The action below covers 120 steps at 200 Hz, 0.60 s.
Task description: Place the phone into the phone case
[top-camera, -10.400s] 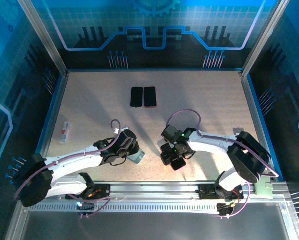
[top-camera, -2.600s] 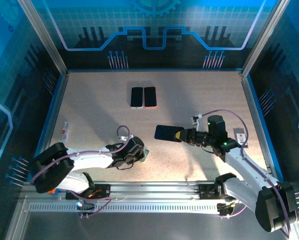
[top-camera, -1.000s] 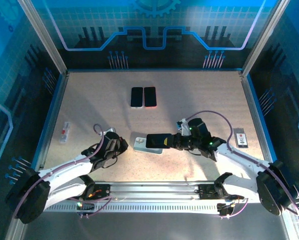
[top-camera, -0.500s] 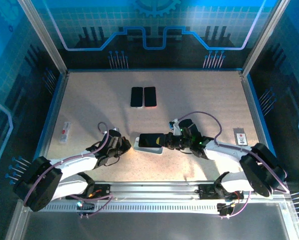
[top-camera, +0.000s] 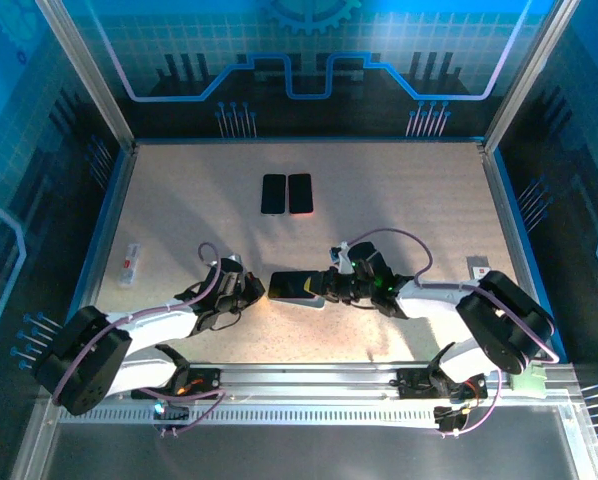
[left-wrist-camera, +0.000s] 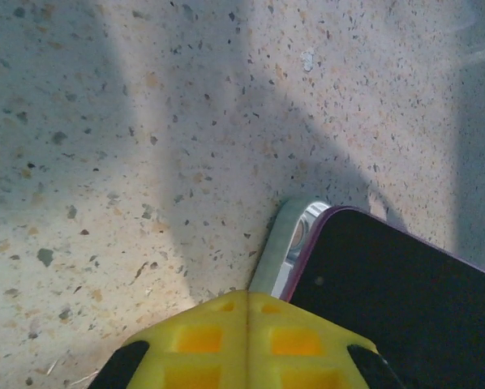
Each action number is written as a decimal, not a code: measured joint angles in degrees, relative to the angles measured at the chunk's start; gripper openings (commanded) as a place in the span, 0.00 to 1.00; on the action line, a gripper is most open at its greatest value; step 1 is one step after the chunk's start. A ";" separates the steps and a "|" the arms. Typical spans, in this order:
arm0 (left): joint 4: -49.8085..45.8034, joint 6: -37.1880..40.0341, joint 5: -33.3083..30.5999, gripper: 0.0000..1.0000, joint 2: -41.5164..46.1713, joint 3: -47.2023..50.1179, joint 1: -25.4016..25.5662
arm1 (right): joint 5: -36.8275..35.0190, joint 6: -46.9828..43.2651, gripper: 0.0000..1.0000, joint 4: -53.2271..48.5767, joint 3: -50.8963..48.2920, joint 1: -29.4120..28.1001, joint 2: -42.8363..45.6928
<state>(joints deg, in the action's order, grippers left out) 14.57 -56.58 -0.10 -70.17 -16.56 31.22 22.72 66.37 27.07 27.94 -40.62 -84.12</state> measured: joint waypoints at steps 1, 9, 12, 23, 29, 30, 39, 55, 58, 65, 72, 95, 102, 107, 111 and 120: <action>0.04 0.00 0.00 0.00 -0.02 0.00 0.00 | 0.00 0.04 0.00 0.04 -0.04 0.00 -0.02; 0.31 0.00 0.00 0.00 -0.07 0.00 0.00 | 0.00 0.70 0.00 0.52 -0.55 0.00 -0.15; 0.37 0.00 0.00 0.00 -0.07 0.00 0.00 | 0.00 0.94 0.00 0.70 -0.70 0.00 -0.20; 0.76 -0.02 0.00 0.00 -0.07 0.00 0.00 | -0.02 1.62 0.00 0.94 -1.25 0.00 -0.31; 0.87 -0.02 0.02 0.00 -0.07 0.00 0.00 | -0.02 1.88 0.00 1.14 -1.46 0.00 -0.35; 0.90 -0.02 0.02 0.00 -0.07 0.00 0.00 | -0.02 1.88 0.00 1.14 -1.49 0.00 -0.35; 0.94 -0.02 0.00 0.00 -0.07 0.00 0.00 | -0.02 2.12 0.00 1.36 -1.55 0.00 -0.35; 0.94 -0.02 0.00 0.00 -0.07 0.02 0.00 | -0.02 2.56 0.00 1.33 -1.62 0.00 -0.35; 0.94 -0.02 0.00 0.00 -0.07 0.02 0.00 | -0.02 2.69 0.00 1.33 -1.62 0.00 -0.35; 0.92 -0.02 0.00 0.00 -0.07 0.02 0.00 | -0.02 2.75 0.00 1.33 -1.62 0.00 -0.35; 0.90 0.00 0.00 0.00 -0.07 0.02 0.00 | -0.02 2.89 0.00 1.33 -1.62 0.00 -0.35; 0.94 -0.02 -0.02 0.00 -0.07 0.11 0.00 | 0.04 3.28 0.00 1.49 -1.62 0.02 -0.90; 1.07 0.00 -0.02 0.00 -0.07 0.26 0.00 | 0.11 3.32 0.00 1.66 -1.62 0.02 -1.18; 1.14 -0.02 -0.02 0.00 -0.07 0.44 0.00 | 0.22 3.37 0.00 1.95 -1.60 0.02 -1.46; 1.25 -0.02 -0.02 0.00 -0.07 0.61 0.00 | 0.22 3.41 0.00 2.14 -1.60 0.02 -1.68; 1.31 -0.04 0.00 0.00 -0.09 0.94 0.00 | 0.42 3.67 0.00 2.67 -1.55 0.02 -2.27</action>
<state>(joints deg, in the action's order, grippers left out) 15.88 -56.62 -0.10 -70.26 -15.62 31.22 23.14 70.04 29.74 26.39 -40.60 -86.39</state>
